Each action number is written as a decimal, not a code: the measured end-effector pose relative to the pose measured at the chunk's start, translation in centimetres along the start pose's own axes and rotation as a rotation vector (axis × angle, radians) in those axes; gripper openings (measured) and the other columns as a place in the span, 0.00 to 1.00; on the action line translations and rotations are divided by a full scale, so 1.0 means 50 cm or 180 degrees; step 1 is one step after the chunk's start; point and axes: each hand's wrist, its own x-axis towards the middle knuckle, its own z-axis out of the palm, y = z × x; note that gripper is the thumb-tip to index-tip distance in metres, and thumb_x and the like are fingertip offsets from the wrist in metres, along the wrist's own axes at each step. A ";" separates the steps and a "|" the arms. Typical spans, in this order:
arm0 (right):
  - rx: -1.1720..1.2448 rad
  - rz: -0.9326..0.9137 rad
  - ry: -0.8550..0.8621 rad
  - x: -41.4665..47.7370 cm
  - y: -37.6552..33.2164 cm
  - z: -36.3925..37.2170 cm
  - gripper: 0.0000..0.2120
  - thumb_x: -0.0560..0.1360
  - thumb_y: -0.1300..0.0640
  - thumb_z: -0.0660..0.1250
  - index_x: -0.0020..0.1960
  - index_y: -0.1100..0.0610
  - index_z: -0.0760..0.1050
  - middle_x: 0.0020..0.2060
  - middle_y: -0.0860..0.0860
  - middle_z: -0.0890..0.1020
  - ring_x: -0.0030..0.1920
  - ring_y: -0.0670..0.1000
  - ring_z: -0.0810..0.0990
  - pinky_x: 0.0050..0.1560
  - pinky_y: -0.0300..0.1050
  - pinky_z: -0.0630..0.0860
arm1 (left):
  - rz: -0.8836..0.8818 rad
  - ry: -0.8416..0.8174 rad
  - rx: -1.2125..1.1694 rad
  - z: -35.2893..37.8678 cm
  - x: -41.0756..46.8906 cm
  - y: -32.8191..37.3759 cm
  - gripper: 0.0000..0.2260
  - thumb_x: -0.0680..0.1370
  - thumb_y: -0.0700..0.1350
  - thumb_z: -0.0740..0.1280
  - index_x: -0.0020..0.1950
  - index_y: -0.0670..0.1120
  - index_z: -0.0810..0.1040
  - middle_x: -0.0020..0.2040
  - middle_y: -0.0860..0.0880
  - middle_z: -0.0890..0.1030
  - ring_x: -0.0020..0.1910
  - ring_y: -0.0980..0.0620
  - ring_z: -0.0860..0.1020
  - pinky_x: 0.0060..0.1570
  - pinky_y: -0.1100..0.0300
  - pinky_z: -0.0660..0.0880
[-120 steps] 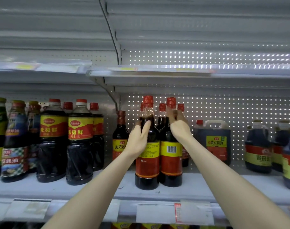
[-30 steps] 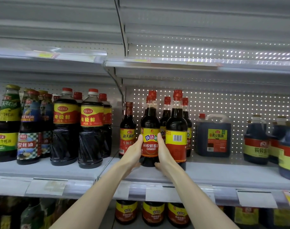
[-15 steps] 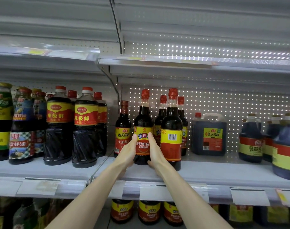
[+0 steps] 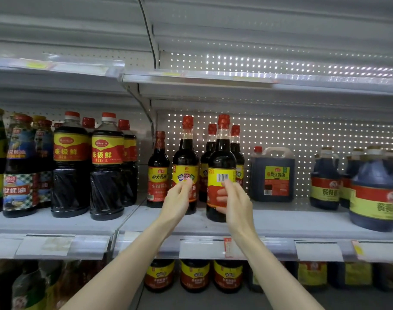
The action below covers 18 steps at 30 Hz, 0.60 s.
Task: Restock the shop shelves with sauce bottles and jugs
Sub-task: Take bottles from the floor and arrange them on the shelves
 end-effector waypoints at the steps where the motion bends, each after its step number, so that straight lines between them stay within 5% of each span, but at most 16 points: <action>1: -0.0079 -0.0078 0.0077 0.006 0.004 -0.019 0.10 0.82 0.47 0.56 0.47 0.47 0.73 0.48 0.50 0.79 0.50 0.47 0.77 0.56 0.53 0.78 | -0.0004 -0.0180 -0.0022 0.019 -0.001 0.000 0.11 0.82 0.55 0.55 0.51 0.52 0.74 0.50 0.55 0.78 0.54 0.54 0.76 0.57 0.54 0.73; 4: -0.0281 0.0059 -0.0076 0.026 0.004 -0.057 0.11 0.82 0.45 0.53 0.57 0.46 0.72 0.58 0.49 0.74 0.56 0.46 0.74 0.58 0.48 0.75 | -0.0235 -0.0476 -0.0279 0.069 0.005 0.007 0.12 0.83 0.55 0.52 0.61 0.53 0.69 0.52 0.57 0.74 0.57 0.55 0.72 0.60 0.55 0.69; 6: -0.0134 0.0447 -0.0370 0.040 0.004 -0.066 0.14 0.82 0.43 0.51 0.59 0.45 0.71 0.55 0.46 0.76 0.53 0.44 0.75 0.52 0.44 0.74 | -0.0364 -0.0581 -0.0454 0.092 0.015 0.010 0.15 0.83 0.56 0.51 0.66 0.54 0.68 0.56 0.55 0.73 0.57 0.56 0.71 0.59 0.57 0.67; 9: 0.0185 0.0796 -0.0803 0.049 0.006 -0.072 0.18 0.82 0.41 0.48 0.66 0.45 0.67 0.48 0.42 0.75 0.47 0.41 0.74 0.46 0.40 0.72 | -0.0515 -0.0605 -0.0691 0.110 0.024 0.009 0.15 0.83 0.58 0.50 0.63 0.57 0.71 0.54 0.57 0.75 0.52 0.59 0.74 0.58 0.57 0.68; 12: 0.0221 0.0943 -0.1023 0.063 0.008 -0.075 0.23 0.82 0.40 0.46 0.71 0.48 0.66 0.50 0.44 0.74 0.48 0.43 0.73 0.55 0.44 0.69 | -0.0501 -0.0578 -0.0585 0.113 0.025 0.006 0.15 0.82 0.59 0.50 0.62 0.57 0.71 0.52 0.59 0.76 0.54 0.57 0.75 0.61 0.54 0.70; 18: 0.0301 0.0902 -0.1172 0.086 -0.002 -0.075 0.15 0.83 0.43 0.45 0.61 0.46 0.66 0.48 0.47 0.75 0.44 0.43 0.74 0.52 0.43 0.72 | -0.0204 -0.0369 -0.0082 0.103 0.016 0.001 0.13 0.82 0.59 0.51 0.57 0.56 0.70 0.49 0.59 0.77 0.51 0.57 0.77 0.54 0.56 0.72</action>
